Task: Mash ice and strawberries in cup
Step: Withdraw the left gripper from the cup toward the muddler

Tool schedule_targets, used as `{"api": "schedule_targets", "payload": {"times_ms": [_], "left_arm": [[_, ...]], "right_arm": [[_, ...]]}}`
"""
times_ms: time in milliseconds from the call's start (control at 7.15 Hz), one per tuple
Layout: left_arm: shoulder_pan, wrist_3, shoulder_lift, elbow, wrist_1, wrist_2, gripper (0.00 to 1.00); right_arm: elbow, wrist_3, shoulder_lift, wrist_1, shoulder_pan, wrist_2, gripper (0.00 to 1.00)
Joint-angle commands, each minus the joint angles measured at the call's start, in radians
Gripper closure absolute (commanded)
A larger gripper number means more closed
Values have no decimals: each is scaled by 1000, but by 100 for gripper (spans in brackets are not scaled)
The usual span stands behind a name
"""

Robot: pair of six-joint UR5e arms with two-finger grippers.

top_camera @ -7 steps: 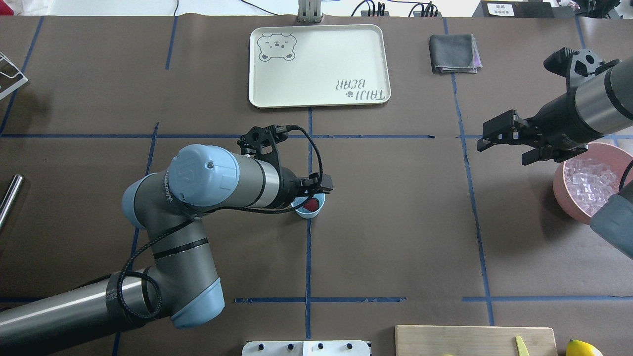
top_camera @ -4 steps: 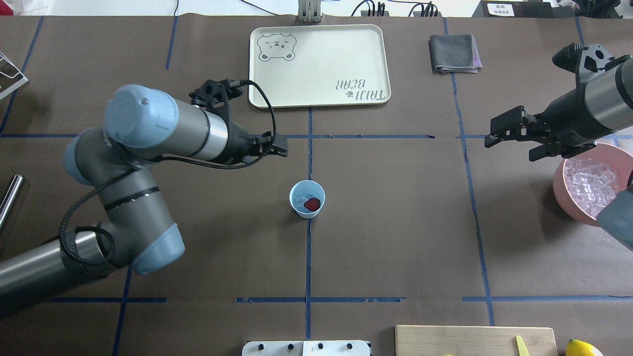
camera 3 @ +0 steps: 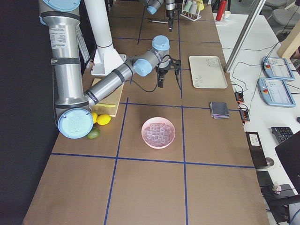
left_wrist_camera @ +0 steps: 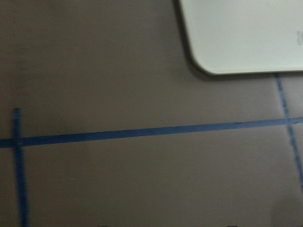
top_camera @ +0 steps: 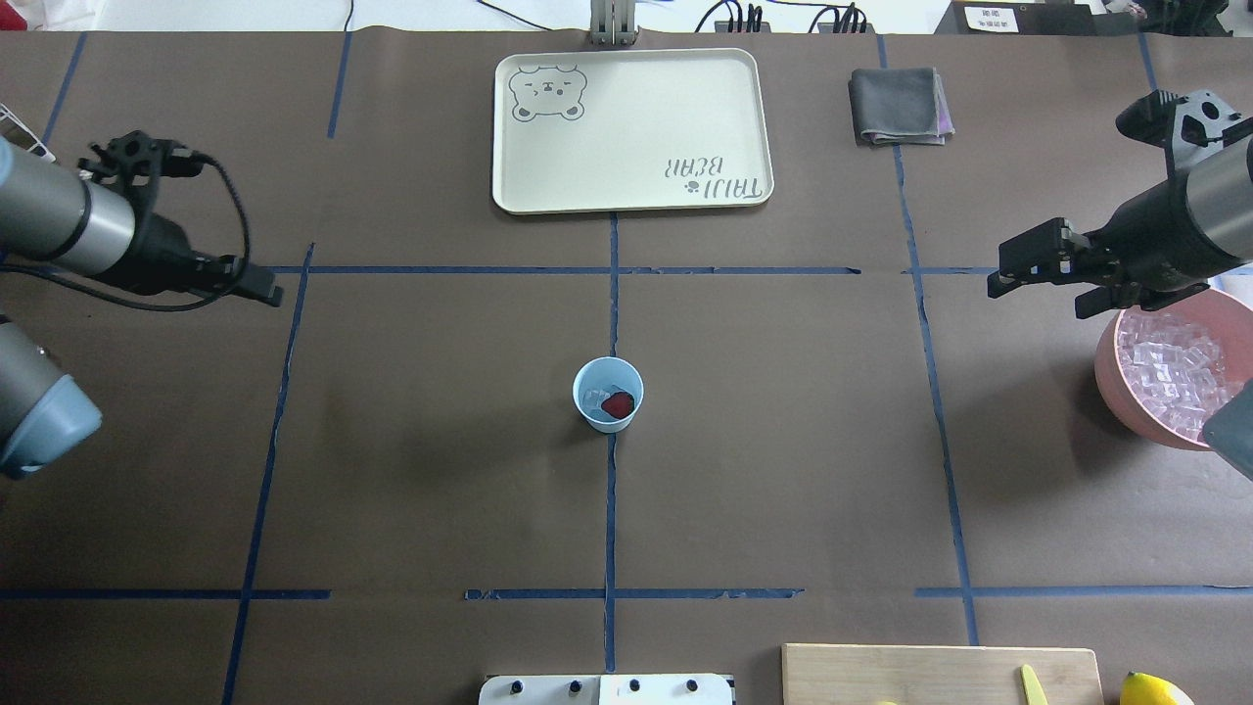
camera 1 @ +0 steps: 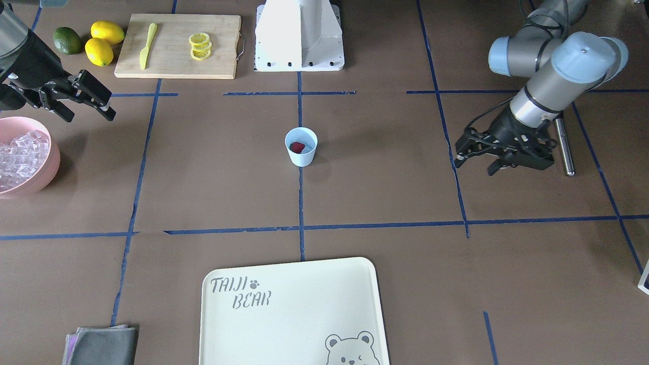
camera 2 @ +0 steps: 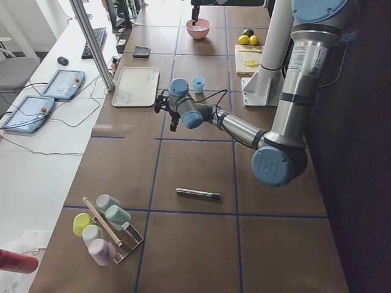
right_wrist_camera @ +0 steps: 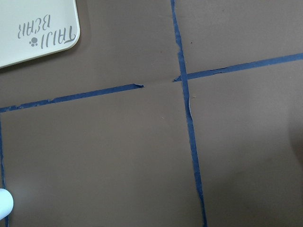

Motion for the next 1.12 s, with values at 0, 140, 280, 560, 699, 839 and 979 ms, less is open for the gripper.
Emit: {"api": "schedule_targets", "payload": {"times_ms": [0, 140, 280, 560, 699, 839, 979], "left_arm": [[-53, 117, 117, 14, 66, -12, 13], [-80, 147, 134, 16, 108, -15, 13], [-114, 252, 169, 25, 145, -18, 13], [-160, 336, 172, 94, 243, -85, 13], [-170, 345, 157, 190, 227, -143, 13], [-170, 348, 151, 207, 228, -205, 13], [-168, 352, 129, 261, 220, -210, 13]], "right_arm": [[-1, -1, -1, 0, 3, 0, 0], [0, -3, -4, 0, 15, 0, 0], [-1, -16, -5, -3, 24, 2, 0], [-1, -49, -20, -5, 27, 0, 0], [-3, -49, -22, -5, 27, 0, 0], [-6, -49, -22, -3, 26, -8, 0], [-10, -49, -21, -3, 26, -9, 0]]}}
